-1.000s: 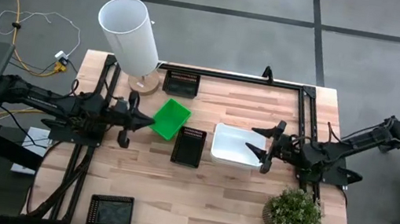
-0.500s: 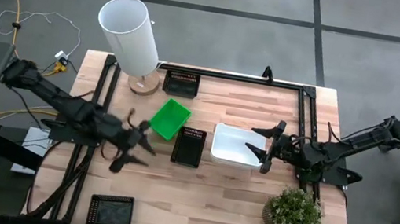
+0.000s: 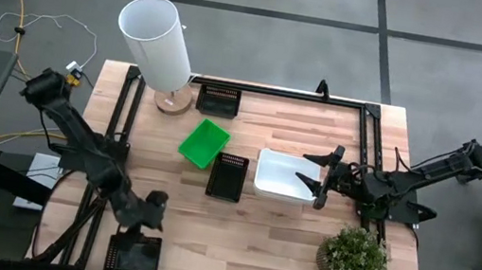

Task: Stack baskets by color
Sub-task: Stack the bottom black bin on the middle black bin

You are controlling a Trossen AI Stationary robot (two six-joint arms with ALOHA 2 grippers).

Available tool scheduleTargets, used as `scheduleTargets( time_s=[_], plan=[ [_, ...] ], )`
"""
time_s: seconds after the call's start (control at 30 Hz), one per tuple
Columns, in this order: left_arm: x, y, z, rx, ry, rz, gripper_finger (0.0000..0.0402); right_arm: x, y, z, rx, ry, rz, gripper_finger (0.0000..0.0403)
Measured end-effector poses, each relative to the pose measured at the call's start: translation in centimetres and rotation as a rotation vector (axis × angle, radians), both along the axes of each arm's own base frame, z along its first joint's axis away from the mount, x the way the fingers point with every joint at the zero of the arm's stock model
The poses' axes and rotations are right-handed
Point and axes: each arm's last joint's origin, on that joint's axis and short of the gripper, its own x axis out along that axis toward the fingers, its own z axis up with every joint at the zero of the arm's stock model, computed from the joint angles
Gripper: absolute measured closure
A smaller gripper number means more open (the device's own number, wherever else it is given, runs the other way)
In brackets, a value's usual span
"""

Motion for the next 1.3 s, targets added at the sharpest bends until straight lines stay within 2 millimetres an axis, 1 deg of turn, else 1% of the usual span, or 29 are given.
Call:
scheduleTargets(
  time_s=[0.17, 0.37, 0.6, 0.7, 0.77, 0.83, 0.9, 1.03, 1.07, 1.2, 1.3],
  plan=[
    [-0.3, -1.3, -1.7, 0.051, 0.063, 0.016, 0.0186, 0.0, 0.0, -0.1, -0.004, 0.008, 0.000, 0.0144],
    [-0.6, -1.7, -3.7, 0.151, 0.157, 0.031, 0.0187, 0.0, 0.0, -0.1, -0.005, 0.012, 0.000, 0.0144],
    [-0.6, -2.3, -5.4, 0.175, 0.235, -0.008, 0.0187, 0.0, 0.0, -0.1, -0.007, 0.014, 0.000, 0.0144],
    [-0.5, -2.3, -5.8, 0.187, 0.248, -0.008, 0.0198, 0.0, 0.0, -0.1, -0.010, 0.015, 0.000, 0.0144],
    [-0.5, -2.3, -5.9, 0.191, 0.253, -0.008, 0.0214, 0.0, 0.0, -0.1, -0.010, 0.015, 0.000, 0.0144],
    [-0.5, -2.3, -5.9, 0.198, 0.255, -0.015, 0.0240, 0.0, 0.0, -0.1, -0.010, 0.015, 0.000, 0.0144],
    [-0.6, -2.3, -6.0, 0.202, 0.260, -0.030, 0.0277, 0.0, 0.0, -0.1, -0.010, 0.015, 0.000, 0.0144],
    [-0.7, -2.0, -5.3, 0.206, 0.233, -0.068, 0.0374, 0.0, 0.0, -0.1, -0.010, 0.015, 0.000, 0.0144],
    [-0.6, -1.8, -5.0, 0.203, 0.225, -0.069, 0.0388, 0.0, 0.0, -0.1, -0.010, 0.015, 0.000, 0.0144],
    [-0.3, -0.6, -3.2, 0.184, 0.142, -0.005, 0.0391, 0.0, 0.0, -0.2, -0.009, 0.018, 0.000, 0.0144],
    [0.3, 1.0, -1.4, 0.213, 0.050, 0.064, 0.0399, 0.0, 0.0, -0.2, -0.009, 0.019, 0.000, 0.0144]
  ],
)
